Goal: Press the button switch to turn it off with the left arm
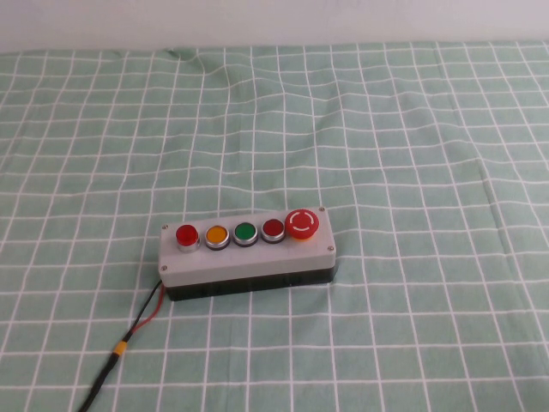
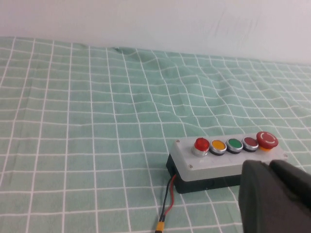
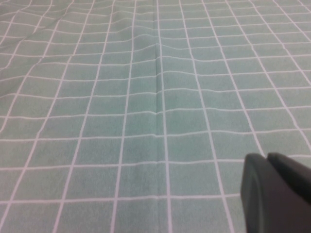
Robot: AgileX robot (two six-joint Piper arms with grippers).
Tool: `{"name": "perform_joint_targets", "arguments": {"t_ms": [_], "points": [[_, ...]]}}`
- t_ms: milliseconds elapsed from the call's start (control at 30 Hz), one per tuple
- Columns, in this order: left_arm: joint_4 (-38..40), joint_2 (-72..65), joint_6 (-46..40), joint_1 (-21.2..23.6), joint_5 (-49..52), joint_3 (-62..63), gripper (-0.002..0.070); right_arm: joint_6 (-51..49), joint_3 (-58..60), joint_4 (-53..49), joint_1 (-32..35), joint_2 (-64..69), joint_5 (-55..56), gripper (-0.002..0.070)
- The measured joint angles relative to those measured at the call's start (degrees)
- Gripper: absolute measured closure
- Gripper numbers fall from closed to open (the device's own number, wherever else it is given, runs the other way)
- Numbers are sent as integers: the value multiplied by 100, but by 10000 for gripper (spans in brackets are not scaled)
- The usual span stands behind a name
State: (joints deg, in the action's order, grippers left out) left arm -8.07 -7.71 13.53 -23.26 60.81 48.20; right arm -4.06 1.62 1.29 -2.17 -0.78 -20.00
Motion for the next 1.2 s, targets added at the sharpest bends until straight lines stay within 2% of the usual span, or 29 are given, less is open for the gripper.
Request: {"name": "perform_joint_targets", "arguments": {"t_ms": [367,567,667,833,1000,1100,1200], "points": [[-47,0,0,0,113,-10,677,0,0,0,0,0,0,694],[-282,0,0,34,-261,-226,677,0,0,0,0,0,0,694],[-436,0,-139,320,-734,-674,677,0,0,0,0,0,0,694],[-438,0,-456,1160,-2025,-1760,677,0,0,0,0,0,0,694],[277,0,-578,1968,-3760,-3057,677,0,0,0,0,0,0,694],[697,13,-680,2161,-4481,-3684,677,0,0,0,0,0,0,694],[866,224,-714,2169,-4709,-4173,677,0,0,0,0,0,0,694]]}}
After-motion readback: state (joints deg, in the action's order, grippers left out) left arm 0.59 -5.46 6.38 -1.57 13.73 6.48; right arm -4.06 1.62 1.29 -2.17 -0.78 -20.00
